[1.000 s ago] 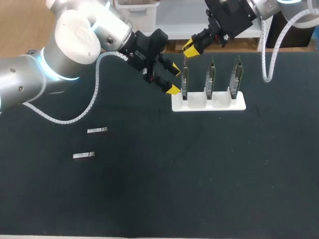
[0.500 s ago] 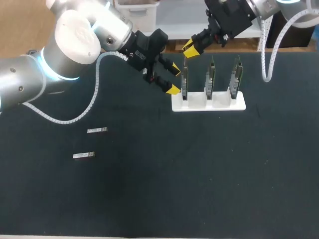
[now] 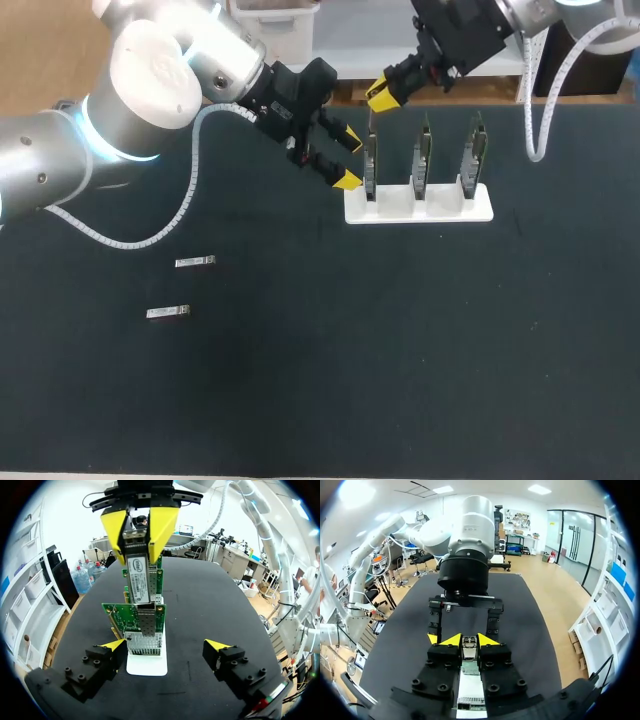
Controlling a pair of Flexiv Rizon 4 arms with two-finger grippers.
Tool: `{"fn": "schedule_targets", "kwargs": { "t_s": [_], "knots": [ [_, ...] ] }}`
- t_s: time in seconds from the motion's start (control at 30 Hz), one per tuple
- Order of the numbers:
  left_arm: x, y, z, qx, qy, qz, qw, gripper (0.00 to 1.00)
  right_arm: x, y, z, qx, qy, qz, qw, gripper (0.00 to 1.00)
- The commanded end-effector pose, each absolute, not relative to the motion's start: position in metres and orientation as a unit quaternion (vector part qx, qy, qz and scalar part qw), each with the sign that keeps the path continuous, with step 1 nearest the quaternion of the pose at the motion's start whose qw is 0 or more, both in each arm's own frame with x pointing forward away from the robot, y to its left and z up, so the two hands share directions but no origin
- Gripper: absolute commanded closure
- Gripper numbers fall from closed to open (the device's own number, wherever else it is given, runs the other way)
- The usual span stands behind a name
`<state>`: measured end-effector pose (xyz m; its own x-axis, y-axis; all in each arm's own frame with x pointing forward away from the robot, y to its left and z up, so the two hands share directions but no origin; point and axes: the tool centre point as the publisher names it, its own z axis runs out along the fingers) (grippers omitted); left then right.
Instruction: Pick up the optical module with the left hand, and insert it into the network port with the right hand.
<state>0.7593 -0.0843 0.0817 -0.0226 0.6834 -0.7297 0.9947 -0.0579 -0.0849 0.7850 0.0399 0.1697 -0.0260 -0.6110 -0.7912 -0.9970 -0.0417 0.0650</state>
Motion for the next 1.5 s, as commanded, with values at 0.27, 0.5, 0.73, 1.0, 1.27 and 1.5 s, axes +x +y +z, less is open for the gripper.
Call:
{"fn": "schedule_targets", "kwargs": {
  "t_s": [0.27, 0.5, 0.73, 1.0, 1.27, 1.5],
  "knots": [
    [0.7607, -0.085, 0.0828, 0.655, 0.642, -0.316, 0.242, 0.0, 0.7829, 0.0416, 0.1686, -0.643, 0.632, 0.323, 0.288, 1.0],
    [0.7607, -0.085, 0.0828, 0.655, 0.642, -0.316, 0.242, 0.0, 0.7845, 0.0423, 0.1671, -0.646, 0.632, 0.317, 0.287, 1.0],
    [0.7607, -0.085, 0.0828, 0.655, 0.642, -0.316, 0.242, 0.0, 0.7844, 0.0411, 0.1651, -0.647, 0.634, 0.315, 0.282, 1.0],
    [0.7607, -0.085, 0.0828, 0.655, 0.642, -0.316, 0.242, 0.0, 0.7812, 0.0395, 0.168, -0.652, 0.629, 0.312, 0.286, 1.0],
    [0.7607, -0.085, 0.0828, 0.655, 0.642, -0.316, 0.242, 0.0, 0.7787, 0.0396, 0.1696, -0.661, 0.626, 0.298, 0.288, 1.0],
    [0.7607, -0.085, 0.0828, 0.655, 0.642, -0.316, 0.242, 0.0, 0.7769, 0.0406, 0.169, -0.665, 0.621, 0.296, 0.289, 1.0]
  ]
}}
